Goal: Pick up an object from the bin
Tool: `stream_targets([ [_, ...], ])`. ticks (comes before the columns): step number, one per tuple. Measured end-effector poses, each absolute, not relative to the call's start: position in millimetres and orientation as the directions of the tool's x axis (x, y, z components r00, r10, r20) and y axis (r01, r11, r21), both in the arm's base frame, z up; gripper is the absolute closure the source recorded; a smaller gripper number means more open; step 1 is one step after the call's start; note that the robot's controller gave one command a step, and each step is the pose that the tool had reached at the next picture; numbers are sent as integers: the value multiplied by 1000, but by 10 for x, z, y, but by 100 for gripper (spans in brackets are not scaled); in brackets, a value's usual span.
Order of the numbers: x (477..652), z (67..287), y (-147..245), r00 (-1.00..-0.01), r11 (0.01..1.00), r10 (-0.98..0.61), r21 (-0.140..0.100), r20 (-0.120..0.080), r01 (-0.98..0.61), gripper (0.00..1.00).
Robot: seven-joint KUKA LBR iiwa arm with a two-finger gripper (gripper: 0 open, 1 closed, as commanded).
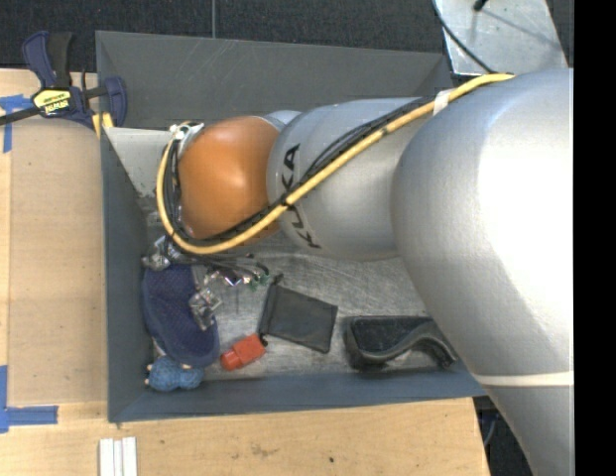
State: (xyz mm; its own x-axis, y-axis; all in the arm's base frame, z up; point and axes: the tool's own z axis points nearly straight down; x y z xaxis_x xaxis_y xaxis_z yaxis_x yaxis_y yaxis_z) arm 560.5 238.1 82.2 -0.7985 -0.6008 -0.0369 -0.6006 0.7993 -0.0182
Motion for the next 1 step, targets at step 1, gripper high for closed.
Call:
stream_targets([
  [1,5605,829,2378,-800,801,-599,-17,-35,-599,100],
])
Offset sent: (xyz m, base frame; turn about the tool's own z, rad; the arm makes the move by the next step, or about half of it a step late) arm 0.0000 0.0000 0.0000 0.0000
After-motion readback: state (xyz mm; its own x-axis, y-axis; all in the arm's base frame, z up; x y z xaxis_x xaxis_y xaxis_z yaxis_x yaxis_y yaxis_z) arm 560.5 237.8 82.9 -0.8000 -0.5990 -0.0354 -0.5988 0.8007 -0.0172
